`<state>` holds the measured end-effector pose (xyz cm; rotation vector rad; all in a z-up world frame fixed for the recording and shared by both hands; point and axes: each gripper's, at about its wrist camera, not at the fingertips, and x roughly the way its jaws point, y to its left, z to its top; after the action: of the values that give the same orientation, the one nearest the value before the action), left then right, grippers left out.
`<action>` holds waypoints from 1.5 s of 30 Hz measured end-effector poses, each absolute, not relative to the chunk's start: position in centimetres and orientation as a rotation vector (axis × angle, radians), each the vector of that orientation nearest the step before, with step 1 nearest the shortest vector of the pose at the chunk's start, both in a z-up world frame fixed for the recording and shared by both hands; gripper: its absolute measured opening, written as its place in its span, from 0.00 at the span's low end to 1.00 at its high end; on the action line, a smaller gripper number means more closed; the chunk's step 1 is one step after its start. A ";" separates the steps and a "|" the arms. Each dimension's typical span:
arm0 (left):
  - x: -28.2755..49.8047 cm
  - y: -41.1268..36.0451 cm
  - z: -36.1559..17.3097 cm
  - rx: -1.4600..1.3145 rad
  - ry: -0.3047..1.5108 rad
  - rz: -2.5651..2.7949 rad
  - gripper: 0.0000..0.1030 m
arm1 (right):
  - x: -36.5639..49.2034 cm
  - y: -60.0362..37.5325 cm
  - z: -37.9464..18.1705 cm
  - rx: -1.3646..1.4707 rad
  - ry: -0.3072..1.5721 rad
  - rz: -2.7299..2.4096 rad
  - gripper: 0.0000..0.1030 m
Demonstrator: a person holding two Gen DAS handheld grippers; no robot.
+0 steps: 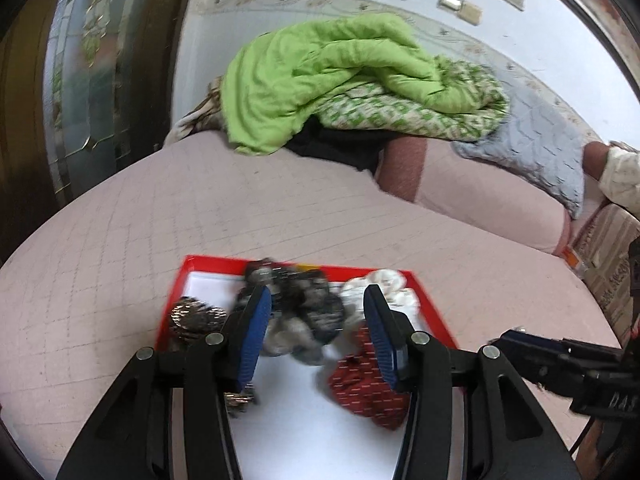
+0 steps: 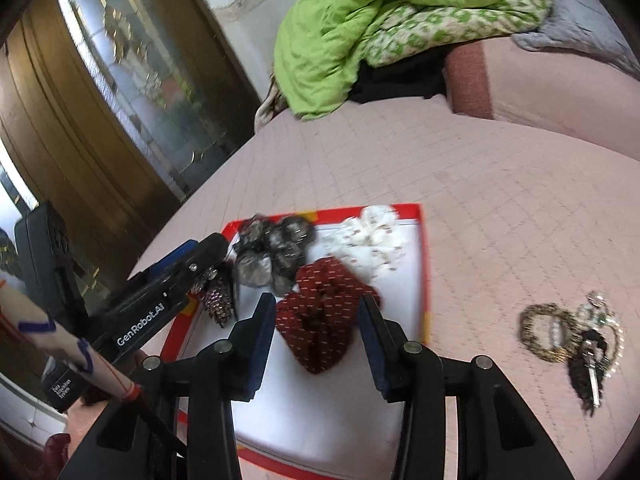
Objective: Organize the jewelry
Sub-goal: 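Lower both held items into the tray and open both grippers, then move both grippers from the tray to the bracelet pile on the bed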
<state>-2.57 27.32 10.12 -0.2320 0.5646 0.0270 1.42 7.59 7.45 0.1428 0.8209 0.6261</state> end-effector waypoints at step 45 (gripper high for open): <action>6.0 -1.6 1.3 0.185 0.980 -0.404 0.13 | 0.6 -23.6 3.6 0.607 0.805 0.266 0.45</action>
<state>5.99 -1.63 1.29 0.1852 0.9798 -0.4038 0.57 -23.57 3.61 0.6074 0.8054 0.2660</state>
